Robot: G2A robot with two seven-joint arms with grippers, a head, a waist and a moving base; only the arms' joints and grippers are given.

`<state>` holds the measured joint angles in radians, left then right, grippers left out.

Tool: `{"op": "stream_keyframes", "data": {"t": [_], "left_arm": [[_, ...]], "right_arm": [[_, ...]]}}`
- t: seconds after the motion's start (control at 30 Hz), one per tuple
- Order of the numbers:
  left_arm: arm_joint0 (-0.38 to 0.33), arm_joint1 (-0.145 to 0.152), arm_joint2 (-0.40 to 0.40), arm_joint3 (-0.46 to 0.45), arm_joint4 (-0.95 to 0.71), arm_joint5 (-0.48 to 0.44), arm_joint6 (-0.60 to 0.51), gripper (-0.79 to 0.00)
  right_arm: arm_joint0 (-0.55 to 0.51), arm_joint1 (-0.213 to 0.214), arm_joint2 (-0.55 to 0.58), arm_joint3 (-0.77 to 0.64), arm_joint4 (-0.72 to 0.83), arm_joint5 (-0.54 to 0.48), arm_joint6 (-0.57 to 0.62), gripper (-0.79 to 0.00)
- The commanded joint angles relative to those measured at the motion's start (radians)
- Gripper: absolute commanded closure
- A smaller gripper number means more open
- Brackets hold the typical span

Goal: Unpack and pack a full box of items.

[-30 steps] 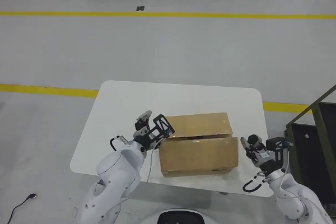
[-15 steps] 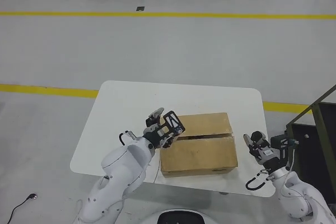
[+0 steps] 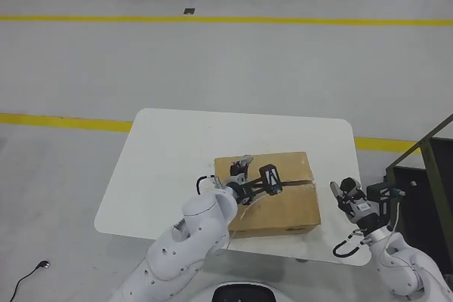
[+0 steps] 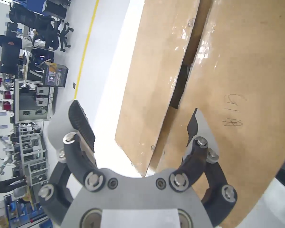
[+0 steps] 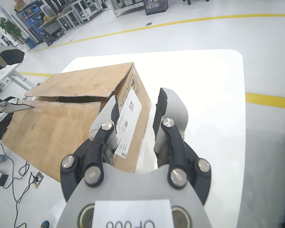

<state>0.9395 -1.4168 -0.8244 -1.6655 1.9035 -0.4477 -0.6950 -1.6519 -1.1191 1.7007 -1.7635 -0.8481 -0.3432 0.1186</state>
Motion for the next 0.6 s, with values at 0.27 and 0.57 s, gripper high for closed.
{"op": "stream_keyframes", "data": {"t": [0.27, 0.57], "left_arm": [[-0.055, -0.014, 0.035, 0.110, 0.146, 0.032, 0.014, -0.785], [-0.050, -0.017, 0.011, 0.122, 0.188, 0.067, 0.070, 0.000]], "right_arm": [[0.002, -0.002, 0.000, -0.015, 0.004, 0.009, 0.007, -0.369], [0.010, -0.003, -0.005, -0.025, 0.001, 0.014, 0.014, -0.357]]}}
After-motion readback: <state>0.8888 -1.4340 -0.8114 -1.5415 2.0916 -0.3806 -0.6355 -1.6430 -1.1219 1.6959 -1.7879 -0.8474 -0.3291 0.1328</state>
